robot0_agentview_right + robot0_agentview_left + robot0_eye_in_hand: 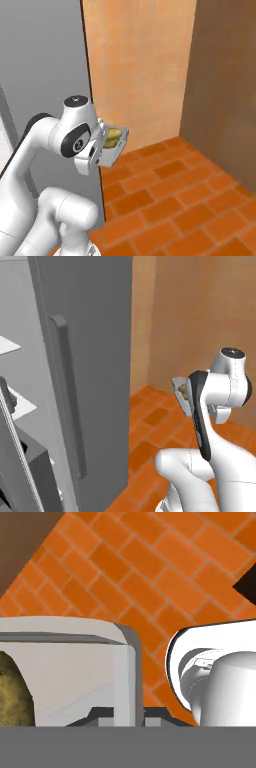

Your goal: Take the meat container that has the steak and place it on the second highest rack of the freezer. Then take the vegetable container that has the potato and cucumber and place it on the highest rack of the freezer.

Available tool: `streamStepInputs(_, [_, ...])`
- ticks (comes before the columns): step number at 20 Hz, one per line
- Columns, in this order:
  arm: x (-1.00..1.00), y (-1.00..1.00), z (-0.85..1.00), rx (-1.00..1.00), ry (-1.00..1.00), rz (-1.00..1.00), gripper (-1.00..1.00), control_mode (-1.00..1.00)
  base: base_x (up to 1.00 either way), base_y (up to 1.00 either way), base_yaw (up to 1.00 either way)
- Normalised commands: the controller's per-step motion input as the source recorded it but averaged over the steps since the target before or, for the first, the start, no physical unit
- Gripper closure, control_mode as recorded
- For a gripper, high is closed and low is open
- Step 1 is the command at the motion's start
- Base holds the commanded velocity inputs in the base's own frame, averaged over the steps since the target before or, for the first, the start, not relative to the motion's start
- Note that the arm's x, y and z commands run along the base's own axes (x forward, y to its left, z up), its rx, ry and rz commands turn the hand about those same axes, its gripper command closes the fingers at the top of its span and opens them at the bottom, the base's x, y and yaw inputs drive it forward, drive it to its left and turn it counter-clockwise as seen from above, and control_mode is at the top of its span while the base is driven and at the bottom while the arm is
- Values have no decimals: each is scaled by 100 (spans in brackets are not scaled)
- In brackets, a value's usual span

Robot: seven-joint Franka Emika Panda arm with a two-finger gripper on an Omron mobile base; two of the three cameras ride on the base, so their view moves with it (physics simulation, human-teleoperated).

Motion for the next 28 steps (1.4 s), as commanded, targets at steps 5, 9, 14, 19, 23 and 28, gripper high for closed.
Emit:
streamStepInputs(5, [0, 0, 0, 0, 0, 0, 100, 100, 4, -4, 74])
streamStepInputs(9, [0, 0, 0, 0, 0, 0, 100, 100, 26, -6, 73])
streamStepInputs(14, [0, 0, 0, 0, 0, 0, 100, 100, 22, -9, 71])
streamStepInputs(19, [0, 0, 0, 0, 0, 0, 100, 100, 13, -2, 70])
streamStepInputs(23, [0, 0, 0, 0, 0, 0, 100, 100, 3, 0, 60])
streamStepInputs(28, [0, 0, 0, 0, 0, 0, 100, 100, 31, -11, 32])
